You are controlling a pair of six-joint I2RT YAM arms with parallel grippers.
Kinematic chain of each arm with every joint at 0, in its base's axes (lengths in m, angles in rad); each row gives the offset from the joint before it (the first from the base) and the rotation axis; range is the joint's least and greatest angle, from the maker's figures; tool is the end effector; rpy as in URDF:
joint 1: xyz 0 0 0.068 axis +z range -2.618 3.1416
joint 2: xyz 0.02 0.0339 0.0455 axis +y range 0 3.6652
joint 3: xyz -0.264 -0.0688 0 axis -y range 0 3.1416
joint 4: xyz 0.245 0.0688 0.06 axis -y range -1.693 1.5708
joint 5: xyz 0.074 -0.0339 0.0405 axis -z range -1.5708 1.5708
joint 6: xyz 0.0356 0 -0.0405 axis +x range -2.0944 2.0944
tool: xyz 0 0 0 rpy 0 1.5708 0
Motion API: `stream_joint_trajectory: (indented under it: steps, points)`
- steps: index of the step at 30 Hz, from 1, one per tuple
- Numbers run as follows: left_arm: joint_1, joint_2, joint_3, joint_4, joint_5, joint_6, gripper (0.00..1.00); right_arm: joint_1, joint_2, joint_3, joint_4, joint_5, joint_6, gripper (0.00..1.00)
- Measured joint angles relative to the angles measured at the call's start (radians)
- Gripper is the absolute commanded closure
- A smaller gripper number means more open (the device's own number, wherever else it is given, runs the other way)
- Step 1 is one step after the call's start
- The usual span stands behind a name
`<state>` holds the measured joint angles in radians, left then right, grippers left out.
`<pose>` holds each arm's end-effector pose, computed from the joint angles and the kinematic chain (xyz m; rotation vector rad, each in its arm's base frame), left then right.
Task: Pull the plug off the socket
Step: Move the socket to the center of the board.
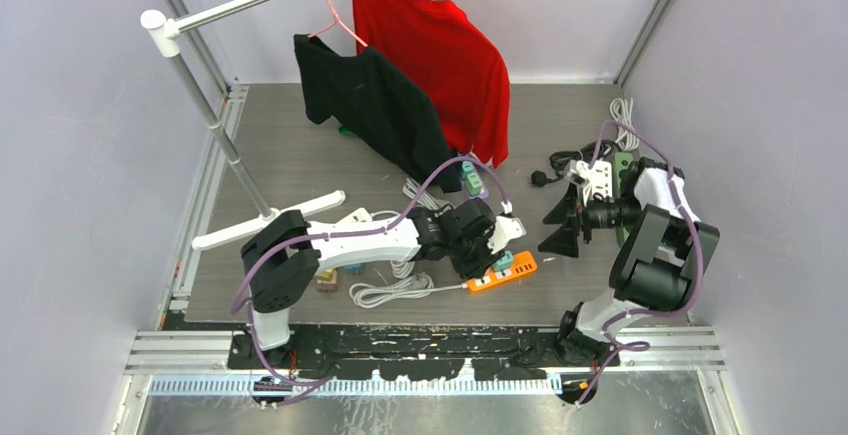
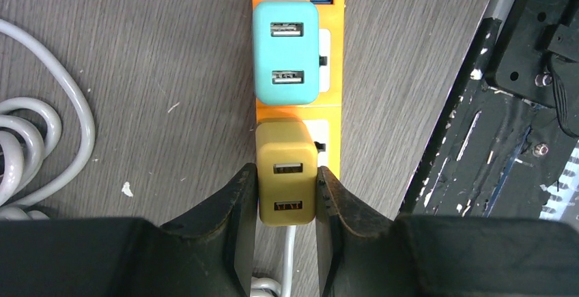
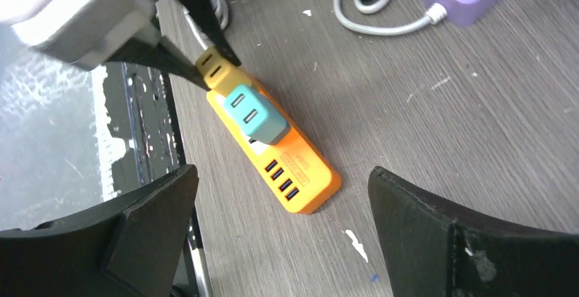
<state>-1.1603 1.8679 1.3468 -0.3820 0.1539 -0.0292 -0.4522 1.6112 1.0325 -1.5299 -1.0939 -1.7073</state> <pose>0.1575 -0.3756 0.2103 1.4474 2.1510 -0.6692 0.2138 -0.0687 0.2159 -0.9696 1.9506 1.1389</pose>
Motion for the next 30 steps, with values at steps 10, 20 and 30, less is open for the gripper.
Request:
stream_joint_trajectory:
  steps: [10, 20, 30]
  points:
    - [-0.003, -0.01, -0.049, 0.042, -0.002, -0.069, 0.46, 0.162, -0.235, -0.115, 0.038, 0.09, -0.124, 0.0]
    - [-0.014, -0.076, -0.164, 0.029, -0.048, -0.101, 0.42, 0.306, -0.292, -0.225, 0.156, 0.116, -0.166, 0.0]
    - [-0.021, -0.388, -0.267, 0.096, -0.177, -0.128, 0.32, 0.327, -0.292, -0.247, 0.233, 0.121, -0.151, 0.03]
